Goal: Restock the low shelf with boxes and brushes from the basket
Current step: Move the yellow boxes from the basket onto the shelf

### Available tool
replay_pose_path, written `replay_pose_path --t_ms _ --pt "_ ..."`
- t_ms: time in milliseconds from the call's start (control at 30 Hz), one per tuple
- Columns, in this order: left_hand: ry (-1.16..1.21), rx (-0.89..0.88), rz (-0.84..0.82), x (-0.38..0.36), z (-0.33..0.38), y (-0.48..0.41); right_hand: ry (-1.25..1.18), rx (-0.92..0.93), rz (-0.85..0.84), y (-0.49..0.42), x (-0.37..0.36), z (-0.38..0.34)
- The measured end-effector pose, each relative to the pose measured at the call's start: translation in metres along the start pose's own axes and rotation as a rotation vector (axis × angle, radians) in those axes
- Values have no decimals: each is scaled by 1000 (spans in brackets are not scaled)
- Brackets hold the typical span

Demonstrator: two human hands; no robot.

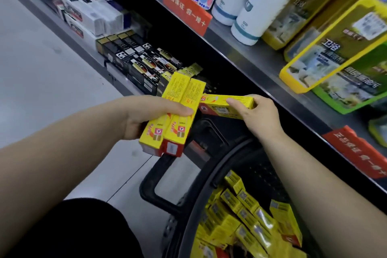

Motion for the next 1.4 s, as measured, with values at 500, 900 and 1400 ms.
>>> replay_pose_path --t_ms 500,900,1400 --pt "-108 -58 -2 -91 2 -41 -46 84 45 53 43 77" --pt "-85 52 90 -47 5 -65 -205 -222 -154 24 26 78" --pt "284 4 260 27 -68 -97 454 -156 -623 -61 -90 97"
Point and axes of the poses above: each hand's wrist, its own y-axis away from the middle knuckle, its own x-axis out of the back of the hand, z = x × y, the point moved 2 cm from there along -y, towards the middle knuckle, and after that the axes turned 8 degrees about -z, right-handed, at the moved point
